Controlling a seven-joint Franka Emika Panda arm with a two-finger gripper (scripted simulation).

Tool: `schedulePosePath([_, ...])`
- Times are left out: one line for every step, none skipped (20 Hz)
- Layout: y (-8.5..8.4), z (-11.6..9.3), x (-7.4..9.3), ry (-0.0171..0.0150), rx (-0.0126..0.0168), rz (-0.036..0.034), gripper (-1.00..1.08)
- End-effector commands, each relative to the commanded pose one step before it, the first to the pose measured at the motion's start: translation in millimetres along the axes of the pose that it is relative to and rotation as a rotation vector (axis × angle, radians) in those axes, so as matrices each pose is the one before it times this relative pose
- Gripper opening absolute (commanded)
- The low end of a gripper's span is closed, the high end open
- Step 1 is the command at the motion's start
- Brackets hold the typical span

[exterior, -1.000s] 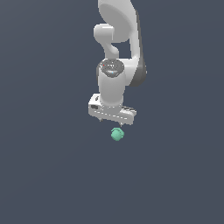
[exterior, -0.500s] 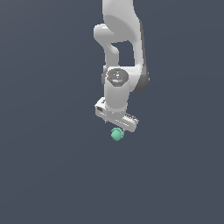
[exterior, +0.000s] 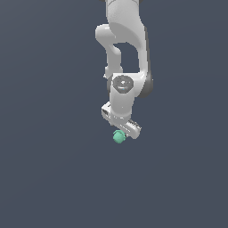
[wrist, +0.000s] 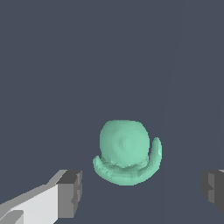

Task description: Pick up the object and move it to a goal position.

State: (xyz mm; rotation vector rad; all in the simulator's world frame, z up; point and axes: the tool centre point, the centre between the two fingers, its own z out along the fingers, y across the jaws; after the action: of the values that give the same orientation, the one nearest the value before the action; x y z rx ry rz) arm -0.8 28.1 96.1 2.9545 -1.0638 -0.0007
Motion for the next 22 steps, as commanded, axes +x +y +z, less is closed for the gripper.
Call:
schedulePosePath([-1.23, 3.00, -1.18, 0.00010, 0.00092, 0.02767, 1.00])
schedulePosePath([-0.33, 0.86, -0.39, -0.00006, 0.00016, 0.00727, 1.00])
schedulePosePath([-0.27, 0.70, -0.32, -0.00005, 0.00013, 0.00594, 1.00])
schedulePosePath([-0.20, 0.55, -0.25, -0.00004, 0.00010, 0.00463, 1.00])
schedulePosePath([-0.14, 0.39, -0.18, -0.00003, 0.00007, 0.00331, 1.00])
schedulePosePath([-0.10, 0.23, -0.12, -0.00001, 0.00004, 0.00195, 1.00])
schedulePosePath([-0.02, 0.08, -0.02, -0.00001, 0.00001, 0.00069, 1.00])
schedulePosePath([0.12, -0.30, 0.01, -0.00025, -0.00034, -0.00456, 1.00])
schedulePosePath([-0.01, 0.38, -0.02, 0.00000, 0.00000, 0.00000, 1.00])
schedulePosePath([-0.03, 1.15, -0.07, 0.00000, 0.00000, 0.00000, 1.00])
schedulePosePath([-0.05, 1.91, -0.11, 0.00000, 0.00000, 0.00000, 1.00])
schedulePosePath([0.24, 2.63, 0.13, 0.00003, 0.00004, 0.00069, 1.00])
schedulePosePath([-0.07, 3.41, -0.22, 0.00000, 0.00000, 0.00000, 1.00])
schedulePosePath([0.22, 4.12, 0.02, 0.00003, 0.00003, 0.00069, 1.00])
schedulePosePath([0.22, 4.84, -0.04, 0.00003, 0.00003, 0.00069, 1.00])
schedulePosePath([-0.09, 5.57, -0.39, 0.00000, 0.00000, 0.00000, 1.00])
schedulePosePath([0.33, 5.88, 0.01, 0.00005, 0.00003, 0.00097, 1.00])
schedulePosePath([0.19, 5.20, -0.04, 0.00004, 0.00003, 0.00069, 1.00])
schedulePosePath([-0.13, 4.46, -0.25, 0.00000, 0.00000, 0.00000, 1.00])
schedulePosePath([0.14, 3.65, 0.16, 0.00003, 0.00005, 0.00069, 1.00])
schedulePosePath([-0.21, 2.90, -0.03, 0.00000, 0.00000, 0.00000, 1.00])
schedulePosePath([-0.25, 2.12, 0.08, 0.00000, 0.00000, 0.00000, 1.00])
